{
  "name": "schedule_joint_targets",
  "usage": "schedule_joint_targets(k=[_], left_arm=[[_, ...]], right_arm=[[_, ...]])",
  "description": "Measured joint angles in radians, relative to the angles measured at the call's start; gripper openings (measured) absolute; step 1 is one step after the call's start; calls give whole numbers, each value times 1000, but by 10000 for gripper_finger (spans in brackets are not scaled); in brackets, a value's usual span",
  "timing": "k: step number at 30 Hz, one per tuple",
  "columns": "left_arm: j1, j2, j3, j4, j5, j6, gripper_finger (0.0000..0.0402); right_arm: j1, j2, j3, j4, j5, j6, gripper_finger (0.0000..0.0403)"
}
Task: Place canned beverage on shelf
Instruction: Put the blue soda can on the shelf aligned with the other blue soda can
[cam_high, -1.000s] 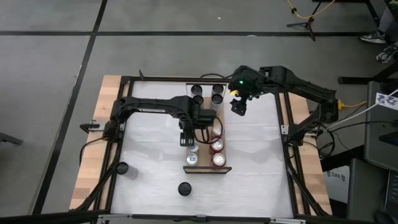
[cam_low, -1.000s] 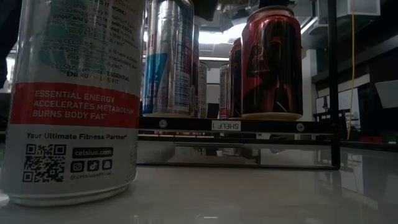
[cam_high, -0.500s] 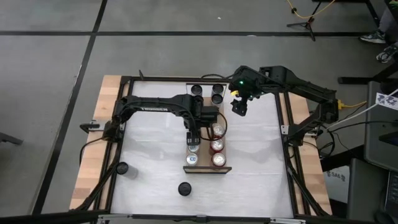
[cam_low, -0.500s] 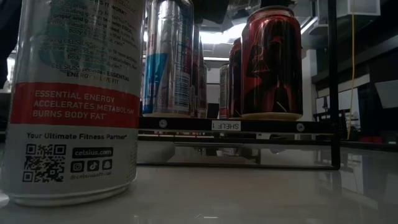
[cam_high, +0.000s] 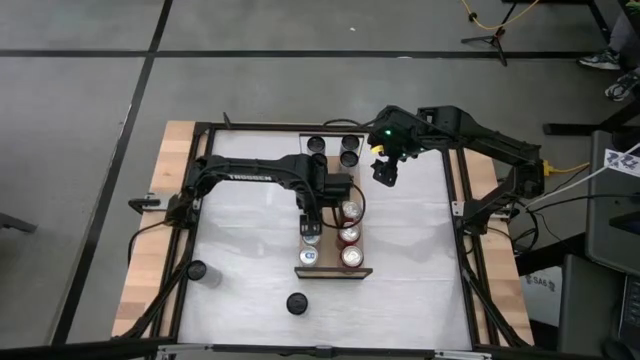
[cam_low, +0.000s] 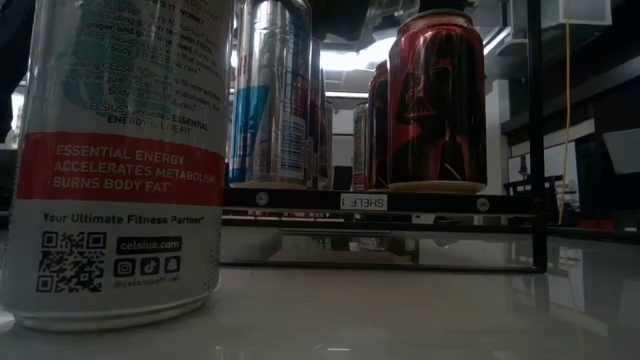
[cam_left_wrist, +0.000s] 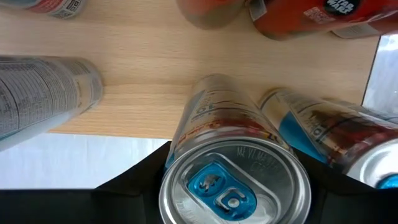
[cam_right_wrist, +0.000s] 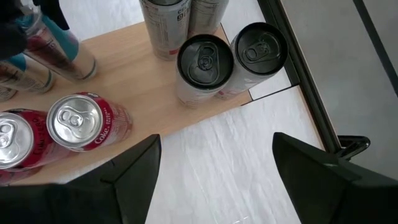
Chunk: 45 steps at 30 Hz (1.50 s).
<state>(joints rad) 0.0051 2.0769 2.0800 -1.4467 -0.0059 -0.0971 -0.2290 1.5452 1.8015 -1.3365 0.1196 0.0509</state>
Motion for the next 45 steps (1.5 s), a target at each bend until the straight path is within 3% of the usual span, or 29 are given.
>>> schedule_joint_targets(k=[45], left_arm=[[0, 37, -2, 19, -3, 2, 230]], right_arm=[[0, 0, 0, -1, 0, 0, 298]])
